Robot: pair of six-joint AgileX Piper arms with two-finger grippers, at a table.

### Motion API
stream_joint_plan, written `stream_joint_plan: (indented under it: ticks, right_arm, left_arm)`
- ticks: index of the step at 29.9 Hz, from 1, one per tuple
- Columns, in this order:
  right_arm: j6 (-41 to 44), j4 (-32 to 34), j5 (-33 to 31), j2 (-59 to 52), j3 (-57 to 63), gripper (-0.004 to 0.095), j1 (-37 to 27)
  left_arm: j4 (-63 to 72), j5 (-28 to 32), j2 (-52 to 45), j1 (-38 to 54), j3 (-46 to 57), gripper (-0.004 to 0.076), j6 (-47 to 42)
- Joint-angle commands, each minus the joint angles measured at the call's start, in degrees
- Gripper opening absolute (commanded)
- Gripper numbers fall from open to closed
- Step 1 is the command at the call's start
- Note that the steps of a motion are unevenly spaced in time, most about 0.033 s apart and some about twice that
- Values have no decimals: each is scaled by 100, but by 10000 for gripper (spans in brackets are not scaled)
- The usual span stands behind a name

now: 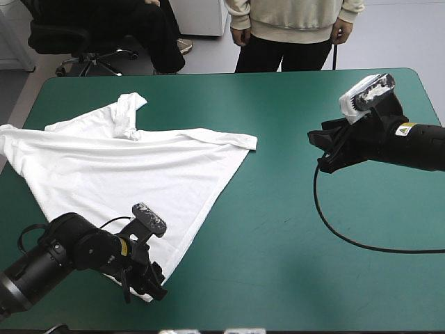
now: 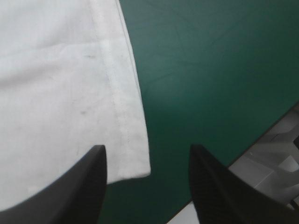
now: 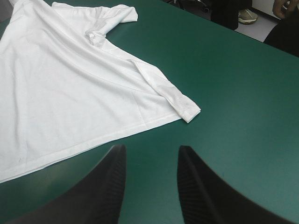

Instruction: Fold the cloth

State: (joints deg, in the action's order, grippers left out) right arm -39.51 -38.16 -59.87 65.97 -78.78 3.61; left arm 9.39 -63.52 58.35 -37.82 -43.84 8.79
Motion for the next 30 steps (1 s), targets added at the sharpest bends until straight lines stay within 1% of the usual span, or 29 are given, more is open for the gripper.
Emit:
stream_joint_plan:
  ticks: [1, 3, 7, 10, 12, 15, 18, 20, 22, 25, 30]
  right_arm:
    - [-26, -213, 239, -124, -139, 347, -59]
    - [-26, -213, 239, -124, -139, 347, -59]
    - [-26, -213, 252, -124, -139, 347, -59]
    - [-26, -213, 252, -124, -139, 347, -59]
    - [-26, -213, 276, -124, -139, 347, -59]
    - [-26, -213, 304, -124, -139, 347, -59]
    - [-26, -190, 304, -113, -139, 347, -59]
    - [-26, -167, 304, -113, -139, 347, -59]
    - [-26, -154, 293, -113, -139, 347, -59]
    - [-26, -154, 293, -113, -139, 347, -59]
    - [-26, -165, 270, 183, -139, 348, -43]
  left_arm:
    - [109, 248, -53, -60, 338, 384, -374]
    - [68, 401, -53, -60, 639, 384, -440]
    - [0, 1054, -14, -60, 1115, 383, -480]
    - [-54, 1080, 174, -60, 1298, 384, -550]
    - [-54, 1203, 340, -60, 1455, 384, -550]
    - [-103, 1354, 680, -60, 1476, 383, -550]
    - [-103, 1372, 995, -60, 1476, 374, -609]
    - [-126, 1306, 1166, -60, 1489, 324, -568]
    - [-126, 1292, 1262, -60, 1489, 225, -579]
    - [-83, 1292, 1304, -60, 1489, -18, -607]
    - [-32, 1303, 1304, -60, 1489, -18, -757]
